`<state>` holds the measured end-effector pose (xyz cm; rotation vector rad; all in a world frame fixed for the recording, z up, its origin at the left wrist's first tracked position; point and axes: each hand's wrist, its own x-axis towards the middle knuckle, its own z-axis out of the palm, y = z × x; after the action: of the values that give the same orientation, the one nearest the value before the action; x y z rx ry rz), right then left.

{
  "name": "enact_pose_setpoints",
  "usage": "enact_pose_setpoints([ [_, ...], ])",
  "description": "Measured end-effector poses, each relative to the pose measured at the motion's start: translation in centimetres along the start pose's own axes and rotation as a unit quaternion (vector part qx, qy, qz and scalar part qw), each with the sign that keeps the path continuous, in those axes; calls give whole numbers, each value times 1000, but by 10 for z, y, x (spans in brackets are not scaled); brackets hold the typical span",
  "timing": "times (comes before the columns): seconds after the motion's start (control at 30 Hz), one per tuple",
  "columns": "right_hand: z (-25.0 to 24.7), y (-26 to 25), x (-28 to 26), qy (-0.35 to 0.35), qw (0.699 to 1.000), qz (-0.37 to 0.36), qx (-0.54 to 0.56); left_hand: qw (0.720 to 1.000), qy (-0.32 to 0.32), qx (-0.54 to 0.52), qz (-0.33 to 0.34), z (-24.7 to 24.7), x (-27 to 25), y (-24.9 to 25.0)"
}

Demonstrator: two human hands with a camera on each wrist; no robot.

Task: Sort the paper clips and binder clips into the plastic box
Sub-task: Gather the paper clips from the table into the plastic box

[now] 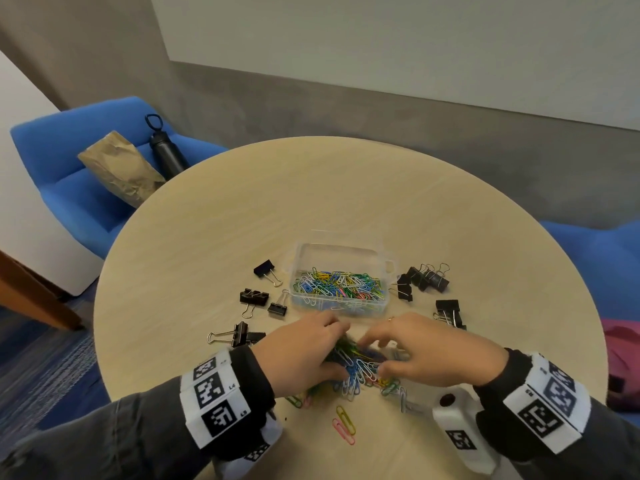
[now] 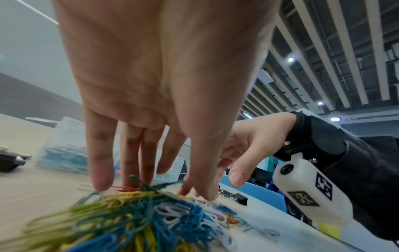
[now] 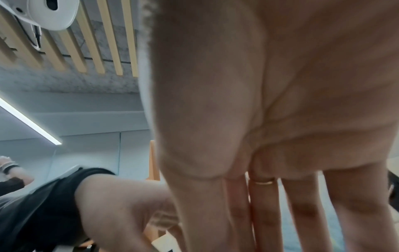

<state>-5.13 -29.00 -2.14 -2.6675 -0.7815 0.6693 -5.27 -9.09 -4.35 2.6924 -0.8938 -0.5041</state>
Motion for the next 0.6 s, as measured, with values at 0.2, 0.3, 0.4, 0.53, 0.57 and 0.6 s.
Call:
enact_pose_setpoints([
  [0.2, -13, 17, -11, 16, 993, 121, -8, 1000, -2, 0, -7, -11, -7, -11],
  [0.3, -8, 15, -14, -45, 980, 185, -55, 998, -56, 14, -2, -3, -9, -15],
  [0.4, 0, 6, -14, -96, 974, 193, -73, 998, -63, 23, 7, 3, -10, -16],
  [0.53, 14, -9, -9, -84, 982, 158, -66, 999, -52, -4, -1, 4, -9, -10],
  [0.57, 15, -11, -8, -77, 985, 145, -59, 999, -46, -13, -4, 3, -9, -9],
  [0.6, 17, -11, -7, -71, 987, 133, -49, 999, -40, -20, -6, 3, -8, -8],
])
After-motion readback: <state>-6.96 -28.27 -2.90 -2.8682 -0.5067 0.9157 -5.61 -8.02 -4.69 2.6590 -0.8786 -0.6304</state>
